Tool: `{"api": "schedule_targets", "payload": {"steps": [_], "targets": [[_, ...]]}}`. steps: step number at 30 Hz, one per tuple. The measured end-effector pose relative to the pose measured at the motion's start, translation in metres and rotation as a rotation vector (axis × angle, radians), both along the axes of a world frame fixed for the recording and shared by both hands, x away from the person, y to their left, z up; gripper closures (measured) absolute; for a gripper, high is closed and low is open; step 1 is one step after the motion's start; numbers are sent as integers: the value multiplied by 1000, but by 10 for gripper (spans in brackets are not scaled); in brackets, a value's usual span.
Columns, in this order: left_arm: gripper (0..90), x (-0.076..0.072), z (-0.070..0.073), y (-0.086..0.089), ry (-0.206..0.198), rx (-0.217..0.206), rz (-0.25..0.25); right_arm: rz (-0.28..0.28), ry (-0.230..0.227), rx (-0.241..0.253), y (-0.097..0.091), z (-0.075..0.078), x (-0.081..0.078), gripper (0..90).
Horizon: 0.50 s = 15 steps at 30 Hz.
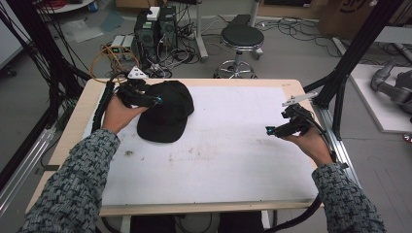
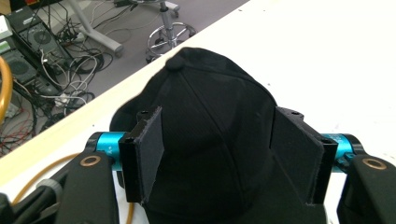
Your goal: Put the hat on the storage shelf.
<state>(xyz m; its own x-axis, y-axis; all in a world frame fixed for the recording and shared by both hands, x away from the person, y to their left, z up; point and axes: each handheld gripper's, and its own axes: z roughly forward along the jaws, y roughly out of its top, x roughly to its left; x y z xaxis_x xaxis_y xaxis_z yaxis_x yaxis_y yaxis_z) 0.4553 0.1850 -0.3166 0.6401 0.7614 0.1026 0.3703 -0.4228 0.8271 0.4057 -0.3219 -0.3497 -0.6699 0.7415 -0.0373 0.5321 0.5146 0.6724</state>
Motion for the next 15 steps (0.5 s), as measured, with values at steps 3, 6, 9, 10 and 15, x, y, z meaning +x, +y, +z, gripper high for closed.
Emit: {"api": "schedule_targets", "payload": {"steps": [3,6,9,10,15], "targets": [[348,9,2,-1,16,-15,-26,-3,0,7,-3,0,0,61],[344,20,5,-1,30,-33,-56,-7,-5,8,-5,1,-1,61],[343,32,7,-3,48,-40,-88,-8,-8,2,-7,3,-2,61],[343,32,7,-3,48,-40,-88,-8,-8,2,-7,3,-2,61],[348,46,6,-6,52,-50,-115,-8,-12,-2,-6,5,-3,61]]}}
